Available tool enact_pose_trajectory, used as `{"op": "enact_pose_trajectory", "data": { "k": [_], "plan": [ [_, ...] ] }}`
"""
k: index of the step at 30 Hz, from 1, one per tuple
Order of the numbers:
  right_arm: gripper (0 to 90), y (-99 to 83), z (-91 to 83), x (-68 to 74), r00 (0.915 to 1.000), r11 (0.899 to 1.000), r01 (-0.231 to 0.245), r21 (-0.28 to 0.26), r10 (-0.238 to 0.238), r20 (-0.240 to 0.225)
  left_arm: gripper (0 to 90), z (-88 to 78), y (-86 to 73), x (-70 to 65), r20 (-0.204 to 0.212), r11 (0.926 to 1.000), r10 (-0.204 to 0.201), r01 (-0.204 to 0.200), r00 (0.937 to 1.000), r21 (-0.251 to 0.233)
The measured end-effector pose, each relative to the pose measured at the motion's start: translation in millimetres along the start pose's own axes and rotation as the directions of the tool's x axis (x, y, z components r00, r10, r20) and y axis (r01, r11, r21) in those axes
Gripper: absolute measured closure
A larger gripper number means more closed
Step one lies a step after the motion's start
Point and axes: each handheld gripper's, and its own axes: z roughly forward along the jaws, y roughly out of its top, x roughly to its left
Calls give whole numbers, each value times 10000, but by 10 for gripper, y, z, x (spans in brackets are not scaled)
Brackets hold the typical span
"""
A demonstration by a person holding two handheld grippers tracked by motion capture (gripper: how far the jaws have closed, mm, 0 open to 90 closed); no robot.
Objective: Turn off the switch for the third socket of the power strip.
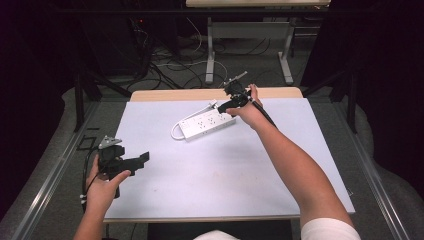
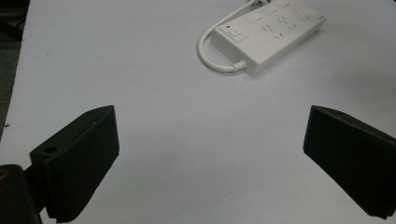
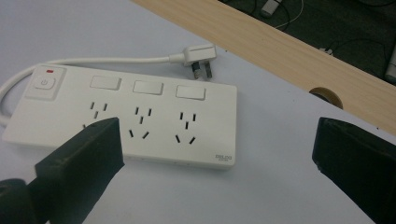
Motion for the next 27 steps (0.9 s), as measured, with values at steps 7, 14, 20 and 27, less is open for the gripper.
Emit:
{"op": "enact_pose_trajectory", "data": {
  "k": [7, 14, 20, 27],
  "plan": [
    [62, 10, 177, 4, 9999, 9999, -95, -137, 96, 103, 37, 4, -5, 9, -41, 9999, -83, 82, 10000, -135],
    [167, 8, 320, -31, 9992, 9995, -246, -204, 252, 311, 37, -4, -5, 21, -60, 9999, -100, 100, 9999, -114],
    [292, 17, 422, -88, 9978, 9967, -493, -648, 521, 421, 38, 6, -5, 28, -83, 9999, -53, 52, 10000, -94],
    [456, 80, 448, -124, 9935, 9911, -760, -1090, 846, 767, 46, -9, -5, 35, -130, 10000, -69, 69, 9999, -28]
  ]
}}
